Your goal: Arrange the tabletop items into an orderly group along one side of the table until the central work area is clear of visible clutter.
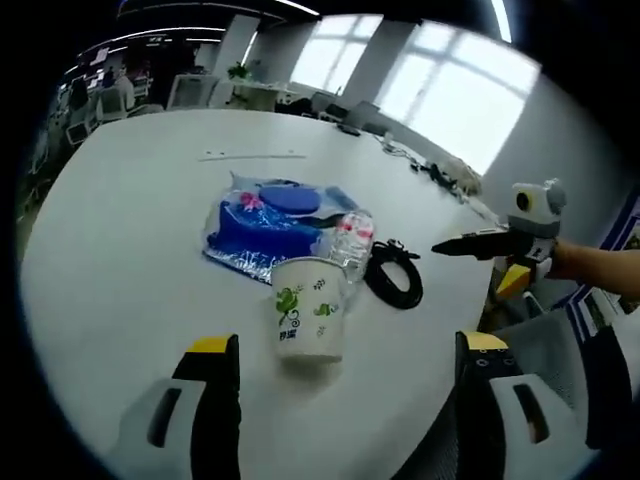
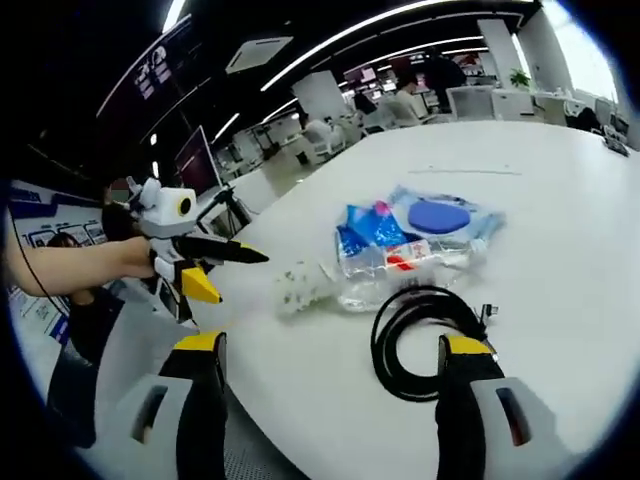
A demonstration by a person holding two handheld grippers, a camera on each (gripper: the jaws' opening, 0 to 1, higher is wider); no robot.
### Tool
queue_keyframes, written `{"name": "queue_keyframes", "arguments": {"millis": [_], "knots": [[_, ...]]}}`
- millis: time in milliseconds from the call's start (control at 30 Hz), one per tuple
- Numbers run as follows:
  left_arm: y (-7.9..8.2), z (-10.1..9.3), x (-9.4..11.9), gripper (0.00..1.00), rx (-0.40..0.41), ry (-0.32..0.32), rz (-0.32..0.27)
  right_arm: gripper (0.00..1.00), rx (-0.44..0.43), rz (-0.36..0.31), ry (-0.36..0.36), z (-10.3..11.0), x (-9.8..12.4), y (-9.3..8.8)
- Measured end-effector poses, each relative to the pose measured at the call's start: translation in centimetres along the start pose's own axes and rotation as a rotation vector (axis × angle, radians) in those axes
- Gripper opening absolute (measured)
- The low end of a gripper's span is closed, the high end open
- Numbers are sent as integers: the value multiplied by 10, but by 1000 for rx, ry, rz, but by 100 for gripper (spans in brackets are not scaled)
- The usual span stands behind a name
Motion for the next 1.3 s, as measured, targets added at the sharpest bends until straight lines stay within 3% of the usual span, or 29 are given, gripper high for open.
{"name": "queue_keyframes", "arguments": {"millis": [300, 500, 833, 1033, 1300], "knots": [[7, 7, -19, 83, 41, -5, 24, 85, 97, 11, 37, 19, -12, 8], [12, 14, -28, 82, 51, 21, 21, 85, 108, 2, 67, 32, -16, 13], [8, 24, -50, 78, 54, 37, 89, 85, 105, -33, 83, 45, -24, 28], [0, 28, -59, 72, 62, 62, 121, 85, 92, -43, 84, 47, -21, 30], [-6, 35, -62, 53, 45, 94, 167, 85, 73, -40, 81, 47, -19, 27]]}}
Point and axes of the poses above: the point that each gripper's makers call its tool centre point, and the gripper's own axes: x roughly backward along the fingers, z roughly to its left, y roughly out of its top, the point moved 4 cm from there along x, roughly backward along the fingers, and after that the axes turned 11 degrees about -y, right-handed, at the moved point
